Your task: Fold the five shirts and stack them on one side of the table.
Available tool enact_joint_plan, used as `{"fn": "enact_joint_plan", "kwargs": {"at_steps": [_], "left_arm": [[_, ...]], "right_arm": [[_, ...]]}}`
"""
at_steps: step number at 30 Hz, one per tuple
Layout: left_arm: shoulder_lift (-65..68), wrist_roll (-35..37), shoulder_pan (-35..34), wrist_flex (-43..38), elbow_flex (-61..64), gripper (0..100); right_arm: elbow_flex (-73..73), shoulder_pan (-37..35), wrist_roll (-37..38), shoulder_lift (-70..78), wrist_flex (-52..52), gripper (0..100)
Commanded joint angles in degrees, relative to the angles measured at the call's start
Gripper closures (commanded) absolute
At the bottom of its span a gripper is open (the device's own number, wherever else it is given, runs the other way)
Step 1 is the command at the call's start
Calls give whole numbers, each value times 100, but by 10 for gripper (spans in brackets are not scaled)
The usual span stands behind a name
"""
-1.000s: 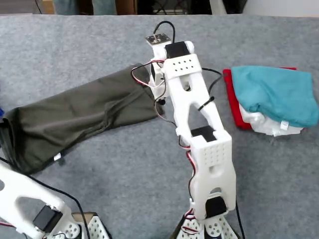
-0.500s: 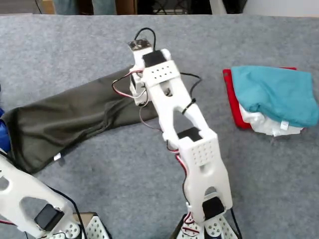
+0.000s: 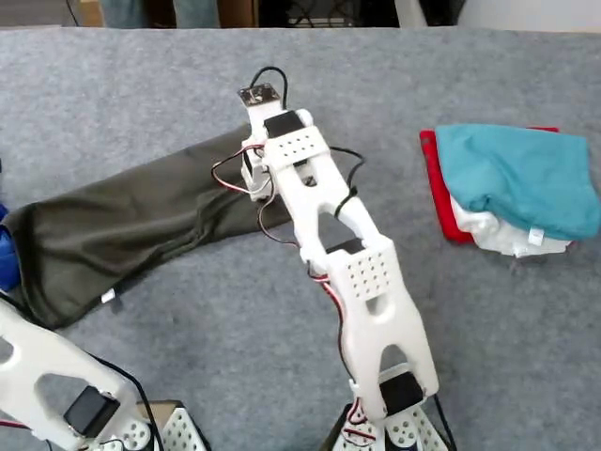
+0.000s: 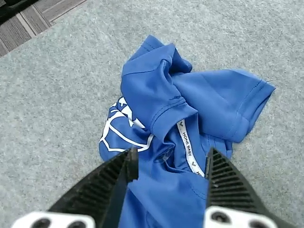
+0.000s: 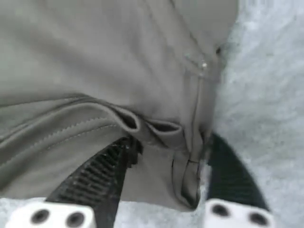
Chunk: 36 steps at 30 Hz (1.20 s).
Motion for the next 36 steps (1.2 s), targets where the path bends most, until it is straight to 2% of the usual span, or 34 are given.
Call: {"fn": "enact_joint_plan", "kwargs": {"at_steps": [1,11,16,19,24,27,32,34,36], "left_arm": [[53,-35,-22,26,-215,758],[114,-35,-13,26,-224,758],[132,-35,-22,26,-224,758],[132,-44,-48,18,-224,756],[176,-484,-22,18,-224,758],[176,-492,-4,18,-224,754],[176,-765,154,26,-224,753],[176,-1029,321,35,-180,747],[167,-1116,426,44,-171,724]], "right_arm": [[-488,229,-26,154,167,975],[-1982,791,-9,708,1776,985],[-2044,1204,158,549,1855,985],[-1578,1538,352,180,1855,985],[92,2084,1011,-936,1846,985],[892,2347,1345,-1508,1846,985],[1130,2576,1697,-1710,1837,982],[1130,2549,1670,-1719,1837,926],[1130,2549,1670,-1754,1837,815]]}}
